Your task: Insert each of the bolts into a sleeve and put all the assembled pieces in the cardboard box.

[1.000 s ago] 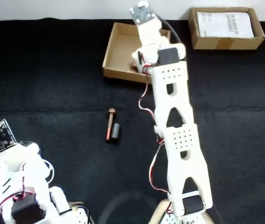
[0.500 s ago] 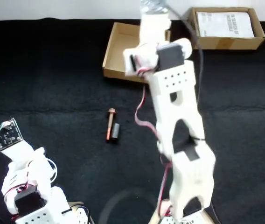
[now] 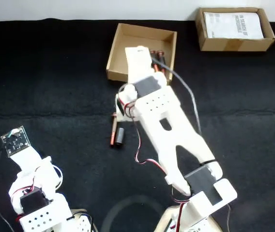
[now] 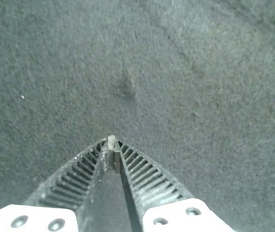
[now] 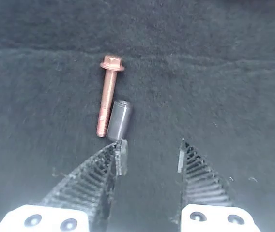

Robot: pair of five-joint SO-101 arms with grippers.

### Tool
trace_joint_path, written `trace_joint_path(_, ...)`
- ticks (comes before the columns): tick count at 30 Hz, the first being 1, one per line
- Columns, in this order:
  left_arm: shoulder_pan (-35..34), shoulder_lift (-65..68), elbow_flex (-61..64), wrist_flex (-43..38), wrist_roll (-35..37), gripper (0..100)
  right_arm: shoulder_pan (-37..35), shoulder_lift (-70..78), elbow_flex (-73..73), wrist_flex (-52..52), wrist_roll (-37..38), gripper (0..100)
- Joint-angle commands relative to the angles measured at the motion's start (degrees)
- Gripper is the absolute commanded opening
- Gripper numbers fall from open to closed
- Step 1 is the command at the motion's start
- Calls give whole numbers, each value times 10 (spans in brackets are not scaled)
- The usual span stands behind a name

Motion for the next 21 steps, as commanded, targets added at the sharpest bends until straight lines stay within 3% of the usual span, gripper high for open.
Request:
trace_joint_path(1, -7, -5, 1, -11, -4, 10, -10, -35, 85, -95, -16, 159)
trace_joint_path(10, -7, -5, 1, -11, -4, 10, -57, -34, 200, -223, -17, 159)
trace_joint_path(21, -7, -5, 1, -11, -4, 10, -73, 40, 196, -247, -17, 159)
